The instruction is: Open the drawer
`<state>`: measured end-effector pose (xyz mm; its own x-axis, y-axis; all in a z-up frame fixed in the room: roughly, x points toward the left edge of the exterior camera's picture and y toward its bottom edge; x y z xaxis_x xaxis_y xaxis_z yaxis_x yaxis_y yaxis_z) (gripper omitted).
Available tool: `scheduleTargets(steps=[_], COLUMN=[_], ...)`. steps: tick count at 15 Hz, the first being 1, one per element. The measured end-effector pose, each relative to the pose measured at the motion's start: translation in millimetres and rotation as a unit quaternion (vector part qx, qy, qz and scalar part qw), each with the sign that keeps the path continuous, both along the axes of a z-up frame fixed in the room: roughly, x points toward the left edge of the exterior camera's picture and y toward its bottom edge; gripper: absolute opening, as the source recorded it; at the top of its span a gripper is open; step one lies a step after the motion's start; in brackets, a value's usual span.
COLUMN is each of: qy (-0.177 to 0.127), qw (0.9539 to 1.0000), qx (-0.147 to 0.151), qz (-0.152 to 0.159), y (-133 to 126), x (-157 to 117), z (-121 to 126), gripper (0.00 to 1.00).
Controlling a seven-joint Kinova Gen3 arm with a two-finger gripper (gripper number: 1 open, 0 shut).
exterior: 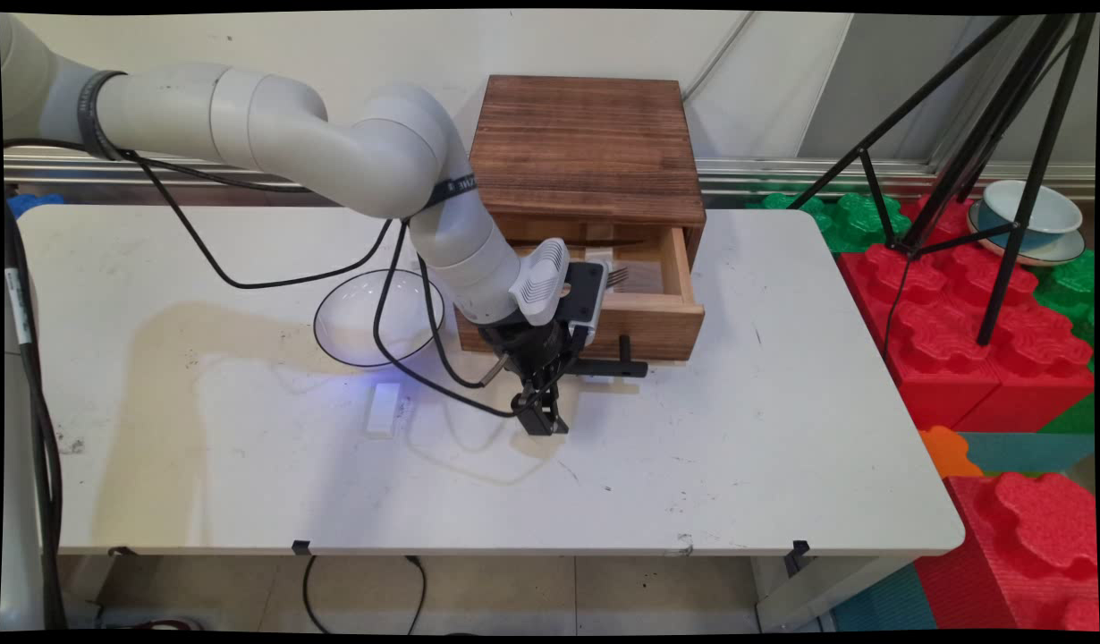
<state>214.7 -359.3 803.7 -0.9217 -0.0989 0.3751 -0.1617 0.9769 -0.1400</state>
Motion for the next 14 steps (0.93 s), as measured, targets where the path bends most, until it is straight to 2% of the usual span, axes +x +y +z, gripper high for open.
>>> scheduleTargets(steps=[14], qy=[0.018], qw=[0.9996], qx=[0.011], qz=[-0.016], y=[36], x=[-16], z=[0], gripper=[1.00])
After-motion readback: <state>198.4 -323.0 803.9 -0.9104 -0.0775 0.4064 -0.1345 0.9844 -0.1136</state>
